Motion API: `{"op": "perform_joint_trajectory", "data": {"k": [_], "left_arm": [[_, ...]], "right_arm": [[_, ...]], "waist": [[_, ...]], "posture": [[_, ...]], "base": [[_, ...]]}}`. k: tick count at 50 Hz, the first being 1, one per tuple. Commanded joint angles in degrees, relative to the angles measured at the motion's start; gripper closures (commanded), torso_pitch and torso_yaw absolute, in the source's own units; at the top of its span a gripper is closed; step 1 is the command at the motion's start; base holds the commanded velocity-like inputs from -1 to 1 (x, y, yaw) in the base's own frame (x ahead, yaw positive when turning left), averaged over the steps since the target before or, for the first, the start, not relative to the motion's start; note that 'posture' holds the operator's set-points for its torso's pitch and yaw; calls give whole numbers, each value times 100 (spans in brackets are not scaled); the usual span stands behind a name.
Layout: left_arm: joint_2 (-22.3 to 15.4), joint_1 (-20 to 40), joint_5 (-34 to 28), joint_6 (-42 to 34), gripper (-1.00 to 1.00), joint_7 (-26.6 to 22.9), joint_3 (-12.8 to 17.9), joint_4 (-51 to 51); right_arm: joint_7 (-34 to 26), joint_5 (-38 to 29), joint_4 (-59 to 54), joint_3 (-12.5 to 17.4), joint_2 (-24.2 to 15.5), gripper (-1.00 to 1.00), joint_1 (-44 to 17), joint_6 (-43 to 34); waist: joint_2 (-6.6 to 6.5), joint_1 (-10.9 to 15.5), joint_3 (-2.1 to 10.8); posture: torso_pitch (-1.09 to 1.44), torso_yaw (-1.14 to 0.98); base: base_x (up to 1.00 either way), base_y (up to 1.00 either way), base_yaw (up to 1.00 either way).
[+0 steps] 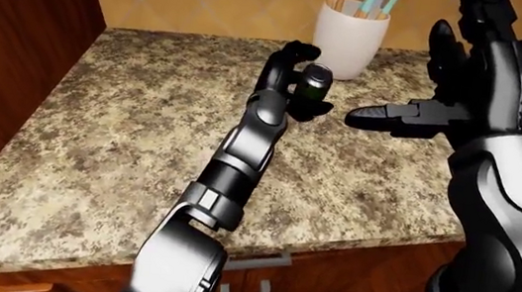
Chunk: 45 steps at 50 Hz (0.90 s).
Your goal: Move the drinks to the dining counter.
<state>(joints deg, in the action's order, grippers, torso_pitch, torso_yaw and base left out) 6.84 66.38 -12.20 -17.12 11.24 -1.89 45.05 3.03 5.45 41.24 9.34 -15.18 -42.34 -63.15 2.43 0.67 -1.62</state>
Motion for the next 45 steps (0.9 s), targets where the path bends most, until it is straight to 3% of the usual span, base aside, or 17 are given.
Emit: {"op": "perform_joint_trajectory", "data": {"k": [1,4,11,13,24,36,45], "left_arm": [[18,169,-5,189,8,-3,-15,-44],[30,136,0,289,40,50,-2,17],[-36,65,1,612,83,229,48,235],[-81,1,15,422,99,204,49,-115],[-391,-471,27,-1331,100,-390,20,-2902],[-775,-563,277,-3261,100,-862,161,-5380],[-1087,-568,585,-3661,100,-870,410,-5889]], "right_arm": [[12,-22,96,53,-53,-100,-148,175],[1,-18,109,68,-45,-100,-65,236],[1,-9,122,81,-47,-100,-5,277],[2,-7,140,85,-55,-100,-6,266],[16,-34,142,17,-56,-100,-191,131],[-43,-167,142,-117,-19,-100,-241,85],[-165,-371,105,-209,74,-100,-192,156]], "waist": [[25,-7,138],[30,-5,147],[36,2,166],[33,-1,172],[-44,-37,115],[-92,-51,49],[-107,-48,16]], "posture": [[0,0],[0,0],[0,0],[0,0],[0,0],[0,0],[0,0]], "base": [[0,0,0],[0,0,0],[0,0,0],[0,0,0],[0,0,0],[0,0,0],[0,0,0]]}}
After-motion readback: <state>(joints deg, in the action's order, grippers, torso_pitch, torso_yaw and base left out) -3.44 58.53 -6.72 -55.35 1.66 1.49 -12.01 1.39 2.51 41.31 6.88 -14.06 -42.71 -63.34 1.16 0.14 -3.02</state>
